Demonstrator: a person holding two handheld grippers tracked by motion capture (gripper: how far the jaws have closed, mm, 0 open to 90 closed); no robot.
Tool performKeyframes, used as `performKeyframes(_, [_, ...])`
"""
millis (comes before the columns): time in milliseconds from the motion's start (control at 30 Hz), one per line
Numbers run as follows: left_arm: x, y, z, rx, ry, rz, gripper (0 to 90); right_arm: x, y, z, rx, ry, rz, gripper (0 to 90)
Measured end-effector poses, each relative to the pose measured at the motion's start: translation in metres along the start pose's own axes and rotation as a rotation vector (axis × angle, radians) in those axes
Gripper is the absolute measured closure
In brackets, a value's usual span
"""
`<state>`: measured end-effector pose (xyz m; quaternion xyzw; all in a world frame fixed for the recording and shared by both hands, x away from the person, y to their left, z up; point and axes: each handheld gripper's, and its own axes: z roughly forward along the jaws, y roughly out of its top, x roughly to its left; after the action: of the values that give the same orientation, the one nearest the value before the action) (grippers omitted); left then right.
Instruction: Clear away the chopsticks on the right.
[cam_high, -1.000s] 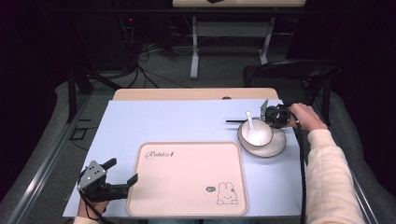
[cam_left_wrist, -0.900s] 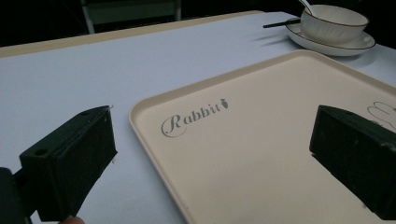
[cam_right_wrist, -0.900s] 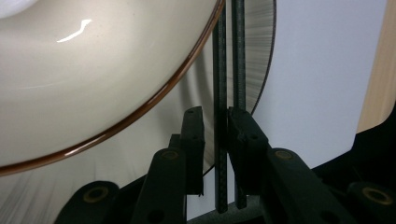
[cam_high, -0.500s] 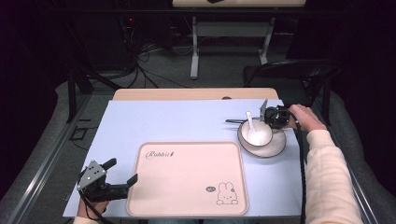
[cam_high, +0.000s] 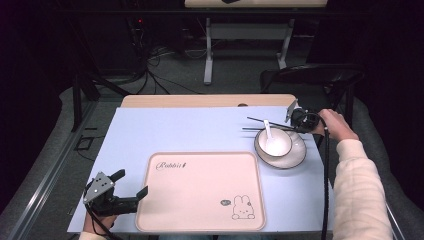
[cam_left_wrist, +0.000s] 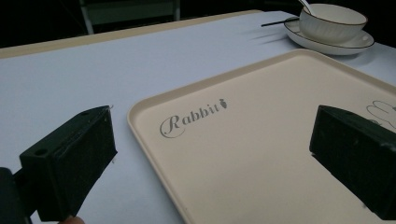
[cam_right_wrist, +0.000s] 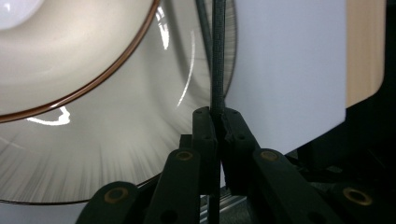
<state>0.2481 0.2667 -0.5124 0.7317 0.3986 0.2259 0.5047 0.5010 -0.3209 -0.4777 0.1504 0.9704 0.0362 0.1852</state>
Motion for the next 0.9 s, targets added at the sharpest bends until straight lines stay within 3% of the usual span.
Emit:
performKeyframes(100, [0.000, 0.000, 0.000, 0.000, 0.001, 0.000, 0.1, -0.003, 0.001, -0.009, -0.007, -0.016, 0.042, 84.9])
performKeyframes(267, [0.000, 0.000, 0.000, -0.001, -0.002, 0.000, 0.1, -0.006, 0.003, -0.020, 0.035, -0.038, 0.043, 84.9])
performKeyframes(467, [0.000, 0.000, 0.000, -0.002, -0.001, 0.001, 0.1, -0.007, 0.006, -0.040, 0.018, -0.070, 0.088, 84.9])
performKeyframes(567, [0.000, 0.000, 0.000, -0.002, -0.003, 0.005, 0.1, -0.005, 0.010, -0.052, 0.035, -0.079, 0.096, 84.9])
performKeyframes(833, [-0.001, 0.000, 0.000, -0.004, -0.002, 0.007, 0.1, 0.006, 0.017, -0.079, 0.006, -0.084, 0.154, 84.9])
performKeyframes(900, [-0.001, 0.001, 0.000, -0.002, -0.001, 0.008, 0.1, 0.012, 0.019, -0.085, 0.002, -0.079, 0.190, 84.9])
